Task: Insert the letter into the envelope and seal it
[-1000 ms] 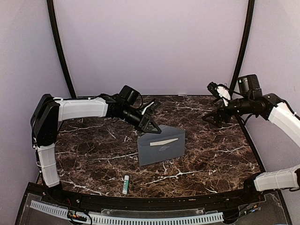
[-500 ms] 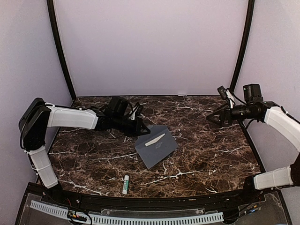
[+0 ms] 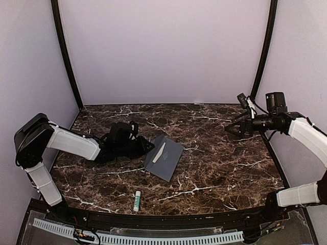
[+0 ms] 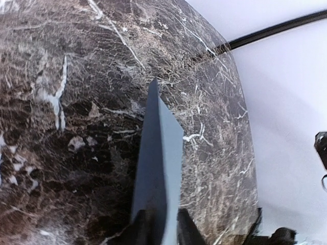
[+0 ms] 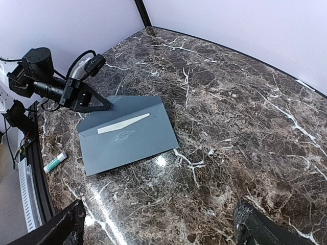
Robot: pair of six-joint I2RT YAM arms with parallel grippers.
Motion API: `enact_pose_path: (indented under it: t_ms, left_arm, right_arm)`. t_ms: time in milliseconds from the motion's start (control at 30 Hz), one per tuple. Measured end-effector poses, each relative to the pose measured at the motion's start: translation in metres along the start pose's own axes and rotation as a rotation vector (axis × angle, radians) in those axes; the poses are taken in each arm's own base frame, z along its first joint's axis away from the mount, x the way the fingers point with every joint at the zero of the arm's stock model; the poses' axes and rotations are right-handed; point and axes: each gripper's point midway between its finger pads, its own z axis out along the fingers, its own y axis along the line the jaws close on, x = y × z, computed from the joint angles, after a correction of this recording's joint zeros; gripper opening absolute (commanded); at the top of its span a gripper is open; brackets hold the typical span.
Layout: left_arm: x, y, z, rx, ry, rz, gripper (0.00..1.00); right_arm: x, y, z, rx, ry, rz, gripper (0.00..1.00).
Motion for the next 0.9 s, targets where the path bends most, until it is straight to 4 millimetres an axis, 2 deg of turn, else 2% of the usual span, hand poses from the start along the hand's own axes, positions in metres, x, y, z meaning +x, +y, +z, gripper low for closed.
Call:
enact_pose_path:
  t_ms: [33, 100, 133, 233, 333, 433, 567, 667, 800, 833, 867, 900]
  left_arm:
    - [0.001, 0.001, 0.000, -0.005, 0.000, -0.007, 0.83]
    - [0.006, 0.001, -0.001, -0.009, 0.017, -0.017, 0.97]
    - [0.008, 0.001, -0.002, -0.013, 0.029, -0.018, 0.98]
    - [0.022, -0.002, -0.013, -0.015, 0.116, -0.005, 0.99]
    - [0.026, -0.015, -0.034, 0.017, 0.161, 0.038, 0.99]
    - [0.019, -0.039, -0.063, 0.085, 0.146, 0.149, 0.99]
    - [-0.002, -0.071, -0.095, 0.152, 0.069, 0.363, 0.99]
    - [-0.038, -0.082, -0.105, 0.055, -0.061, 0.477, 0.99]
    - [-0.108, -0.071, -0.116, -0.191, -0.238, 0.500, 0.97]
    - [-0.126, -0.067, -0.113, -0.226, -0.257, 0.508, 0.85]
    - [-0.139, -0.062, -0.110, -0.247, -0.266, 0.508, 0.77]
    - [-0.148, -0.055, -0.101, -0.252, -0.249, 0.508, 0.58]
  right_arm:
    - [0.000, 0.000, 0.000, -0.001, -0.001, -0.001, 0.97]
    - [-0.001, 0.000, 0.000, -0.003, -0.002, -0.004, 0.97]
    - [-0.001, 0.001, 0.000, -0.005, -0.003, -0.004, 0.97]
    - [-0.001, 0.002, 0.000, -0.014, -0.005, -0.008, 0.97]
    - [-0.001, 0.004, 0.000, -0.023, -0.008, -0.016, 0.98]
    - [-0.002, 0.005, 0.000, -0.027, -0.009, -0.020, 0.97]
    - [-0.001, 0.005, 0.001, -0.032, -0.008, -0.024, 0.98]
    - [0.000, 0.005, 0.001, -0.038, -0.007, -0.026, 0.99]
    - [0.000, 0.006, 0.001, -0.044, -0.008, -0.030, 0.99]
    - [0.000, 0.006, 0.001, -0.044, -0.008, -0.031, 0.99]
    - [0.000, 0.006, 0.001, -0.044, -0.008, -0.033, 0.98]
    - [0.000, 0.006, 0.001, -0.044, -0.007, -0.033, 0.97]
